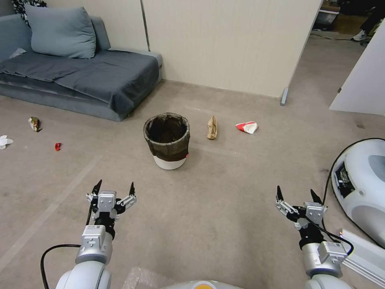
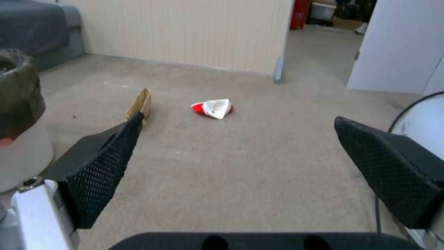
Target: Pick up the trash bin, then pick up the garbage from the floor and place it into the trash bin.
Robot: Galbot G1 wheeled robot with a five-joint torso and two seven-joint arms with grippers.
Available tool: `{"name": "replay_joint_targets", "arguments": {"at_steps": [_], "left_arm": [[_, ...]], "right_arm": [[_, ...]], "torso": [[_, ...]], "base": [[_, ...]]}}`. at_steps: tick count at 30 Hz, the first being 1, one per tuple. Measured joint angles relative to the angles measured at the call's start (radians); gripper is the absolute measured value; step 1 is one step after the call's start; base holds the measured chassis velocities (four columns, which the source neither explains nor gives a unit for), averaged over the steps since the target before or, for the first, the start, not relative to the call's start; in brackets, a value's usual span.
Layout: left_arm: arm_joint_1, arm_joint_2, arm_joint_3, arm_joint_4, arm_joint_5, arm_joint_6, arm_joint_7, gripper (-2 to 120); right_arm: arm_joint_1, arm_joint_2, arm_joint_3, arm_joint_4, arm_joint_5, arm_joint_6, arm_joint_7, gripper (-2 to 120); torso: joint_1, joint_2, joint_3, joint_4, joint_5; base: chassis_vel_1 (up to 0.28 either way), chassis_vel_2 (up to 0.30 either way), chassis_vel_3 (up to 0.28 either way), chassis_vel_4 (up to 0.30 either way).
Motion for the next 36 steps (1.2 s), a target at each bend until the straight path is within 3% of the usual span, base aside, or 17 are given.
{"name": "replay_joint_targets", "arguments": {"at_steps": [36], "left_arm": [[-0.001, 0.008, -0.019, -0.006, -0.043, 0.003, 0.002, 100]], "right_arm": [[0.0, 0.0, -0.005, -0.006, -0.012, 0.008, -0.006, 100]], "torso": [[0.0, 0.0, 0.0, 0.0, 0.0001]], "base": [[-0.135, 0.129, 0.13, -0.131]]}}
